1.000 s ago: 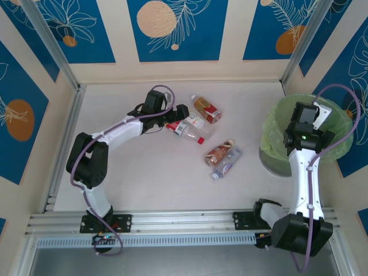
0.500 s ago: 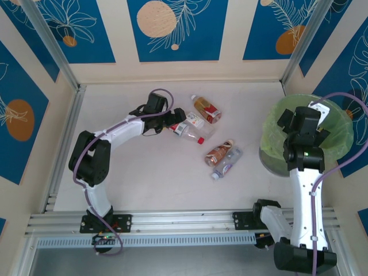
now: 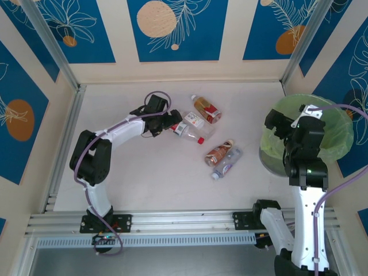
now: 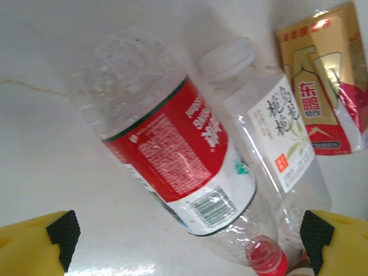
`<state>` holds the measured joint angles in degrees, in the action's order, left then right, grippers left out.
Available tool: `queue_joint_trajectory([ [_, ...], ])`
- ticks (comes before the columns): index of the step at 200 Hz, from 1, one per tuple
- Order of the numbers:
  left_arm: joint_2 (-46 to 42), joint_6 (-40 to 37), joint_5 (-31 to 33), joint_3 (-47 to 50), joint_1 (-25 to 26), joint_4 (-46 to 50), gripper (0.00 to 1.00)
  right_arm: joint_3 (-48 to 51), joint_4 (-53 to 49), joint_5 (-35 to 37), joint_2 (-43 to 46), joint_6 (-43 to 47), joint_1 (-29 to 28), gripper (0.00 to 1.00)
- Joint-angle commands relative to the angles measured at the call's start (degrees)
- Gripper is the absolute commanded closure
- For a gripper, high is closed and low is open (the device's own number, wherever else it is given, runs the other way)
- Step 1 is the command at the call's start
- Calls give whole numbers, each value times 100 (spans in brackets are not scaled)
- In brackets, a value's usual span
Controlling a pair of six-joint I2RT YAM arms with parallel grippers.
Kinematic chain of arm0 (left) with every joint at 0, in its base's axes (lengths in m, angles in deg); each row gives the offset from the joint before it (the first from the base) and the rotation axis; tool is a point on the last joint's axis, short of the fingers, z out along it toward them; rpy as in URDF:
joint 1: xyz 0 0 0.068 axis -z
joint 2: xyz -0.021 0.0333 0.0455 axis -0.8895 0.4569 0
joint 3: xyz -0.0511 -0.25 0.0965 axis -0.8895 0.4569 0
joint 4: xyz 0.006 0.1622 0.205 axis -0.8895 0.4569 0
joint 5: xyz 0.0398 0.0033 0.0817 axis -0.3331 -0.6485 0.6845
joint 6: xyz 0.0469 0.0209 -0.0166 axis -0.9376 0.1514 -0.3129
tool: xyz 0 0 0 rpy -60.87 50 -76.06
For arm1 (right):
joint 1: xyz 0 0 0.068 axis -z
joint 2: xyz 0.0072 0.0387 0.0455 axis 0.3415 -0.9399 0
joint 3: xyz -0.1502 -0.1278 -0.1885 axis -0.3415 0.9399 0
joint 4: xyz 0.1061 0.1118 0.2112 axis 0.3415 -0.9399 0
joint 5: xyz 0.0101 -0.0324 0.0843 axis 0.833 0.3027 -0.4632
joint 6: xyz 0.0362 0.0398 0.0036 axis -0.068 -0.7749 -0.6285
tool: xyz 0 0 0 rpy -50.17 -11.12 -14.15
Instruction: Put the plastic bottles in the bin
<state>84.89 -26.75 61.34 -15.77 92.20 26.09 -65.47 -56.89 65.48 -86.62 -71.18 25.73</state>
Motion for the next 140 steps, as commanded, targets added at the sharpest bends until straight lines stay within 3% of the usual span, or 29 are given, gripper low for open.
queue_joint_trajectory([
  [1, 108, 199, 456, -326, 74, 532, 0, 87, 414, -1182, 219, -321, -57, 1],
  [51, 200, 823, 727, -341, 118, 852, 0, 682, 1453, -2412, 374, -959, -254, 0],
  [98, 534, 1419, 871, -692, 229, 1060, 0, 649, 1527, -2507, 379, -836, -579, 1],
  [140, 860, 2220, 1403, -1027, 254, 1363, 0, 597, 1271, -2329, 373, -720, -697, 1],
])
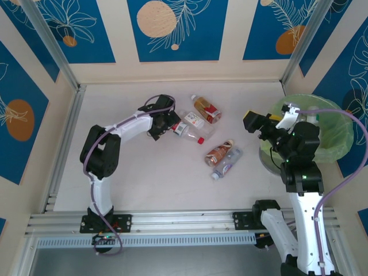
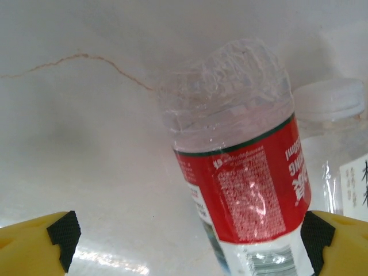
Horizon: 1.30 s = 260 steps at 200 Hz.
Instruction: Put the plastic bottles in the bin
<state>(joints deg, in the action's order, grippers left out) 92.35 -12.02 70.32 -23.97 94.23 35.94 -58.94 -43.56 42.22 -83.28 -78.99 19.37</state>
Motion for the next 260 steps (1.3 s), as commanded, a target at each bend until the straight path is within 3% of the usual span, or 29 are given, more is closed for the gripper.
queue_joint_trajectory([
  [1, 121, 756, 519, -203, 45, 372, 0, -62, -71, -3, 37, 63, -62, 1],
  [76, 1137, 628, 736, -1385, 53, 840, 1, -84, -287, 41, 45, 108, -116, 1],
  [105, 1397, 453, 677, -1584, 50, 850, 6, -96, -379, 56, 45, 109, -124, 1],
  [138, 1450, -453, 554, -1611, 56, 450, 13, -116, -451, 72, 47, 142, -133, 1],
  [149, 1452, -946, 394, -1622, 55, 229, 20, -134, -490, 109, 43, 166, -133, 1],
  [168, 1433, -1426, 394, -1580, 50, 82, 25, -154, -565, 139, 51, 181, -133, 1],
  [214, 1360, -2043, 551, -1456, 51, 156, 36, -119, -710, 5, 51, 109, -159, 1],
  [260, 934, -2437, 464, -797, 49, -423, 42, 129, -735, 115, 46, 10, -521, 3],
])
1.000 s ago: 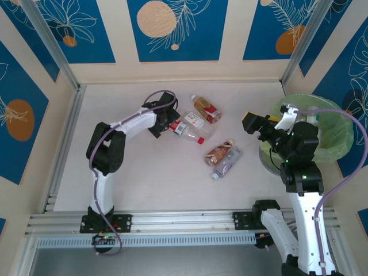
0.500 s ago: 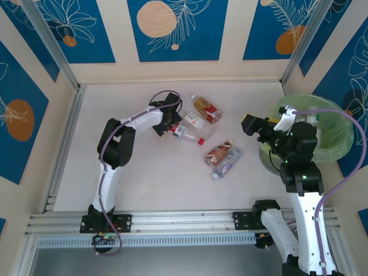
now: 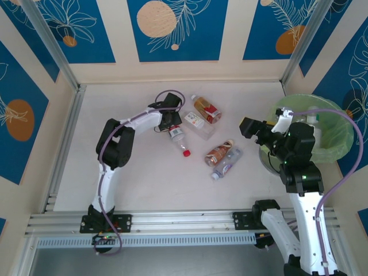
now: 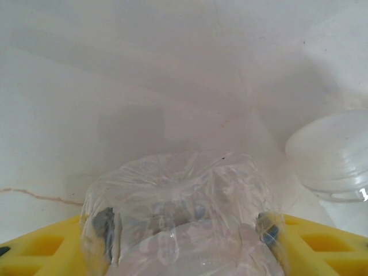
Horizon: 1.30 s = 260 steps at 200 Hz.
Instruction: Put the plastic bottles in the bin
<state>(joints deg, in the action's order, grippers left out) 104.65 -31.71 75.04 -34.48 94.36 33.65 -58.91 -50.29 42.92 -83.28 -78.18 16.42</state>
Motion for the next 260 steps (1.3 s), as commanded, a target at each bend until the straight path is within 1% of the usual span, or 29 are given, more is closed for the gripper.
queue_joint_trajectory([
  [1, -300, -471, -9, 255, 36, -194, 42, 135, -60, 44, 41, -70, -243, 3],
  [25, -381, -526, -117, 402, 41, -255, 43, 360, 221, 57, -2, 35, -784, 3],
  [62, -597, -619, -350, 645, 42, -448, 44, 494, 680, 499, -163, 463, -1844, 3],
  [89, -767, -770, -477, 739, 38, -537, 44, 563, 1102, 875, -458, 695, -2504, 3],
  [112, -877, -834, -586, 756, 27, -546, 44, 790, 1751, 843, -855, 492, -2856, 3],
  [132, -953, -847, -812, 791, 22, -632, 46, 945, 2218, 804, -1311, 234, -3126, 3],
  [158, -1057, -843, -1088, 835, 25, -718, 46, 1074, 2630, 1176, -1850, -151, -3524, 3],
  [173, -1145, -835, -1190, 877, 21, -748, 46, 1248, 2925, 1398, -2037, -543, -3657, 3],
  [203, -1407, -783, -1347, 1059, 25, -880, 46, 1647, 3137, 1824, -2181, -1457, -3646, 2],
  [230, -1608, -738, -1762, 1234, 26, -1170, 46, 1863, 3153, 1589, -2192, -1688, -3535, 1],
  [260, -1907, -677, -2013, 1547, 25, -1664, 46, 1800, 2964, 1323, -2266, -1742, -3469, 0],
])
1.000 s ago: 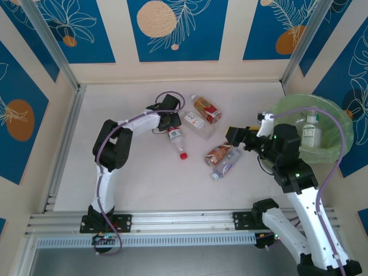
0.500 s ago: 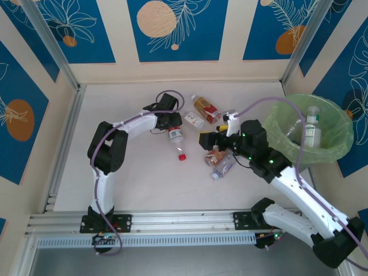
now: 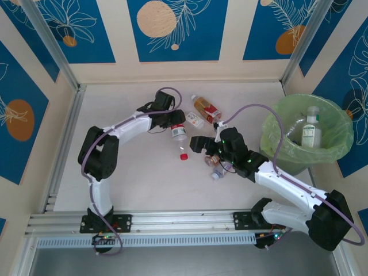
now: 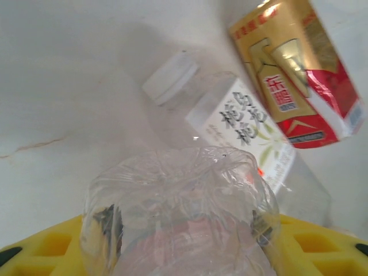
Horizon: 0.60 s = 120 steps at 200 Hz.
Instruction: Put the plastic bottles in the bin
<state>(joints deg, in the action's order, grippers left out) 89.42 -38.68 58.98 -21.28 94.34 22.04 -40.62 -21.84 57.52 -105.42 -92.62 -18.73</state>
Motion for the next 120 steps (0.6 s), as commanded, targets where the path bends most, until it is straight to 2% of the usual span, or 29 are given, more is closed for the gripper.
queue_joint_trajectory([
  [1, -395, 25, -415, 236, 24, -516, 46, -27, 115, -145, -61, -300, 46, 0],
  [31, -635, 58, -740, 463, 28, -1022, 46, -80, 149, -201, -249, -532, 53, 0],
  [65, -720, 34, -1223, 626, 22, -1574, 46, 27, 714, -325, -540, -876, 73, 0],
  [120, -743, 115, -1891, 757, 25, -2200, 45, -254, 1177, -640, -1105, -937, 91, 0],
])
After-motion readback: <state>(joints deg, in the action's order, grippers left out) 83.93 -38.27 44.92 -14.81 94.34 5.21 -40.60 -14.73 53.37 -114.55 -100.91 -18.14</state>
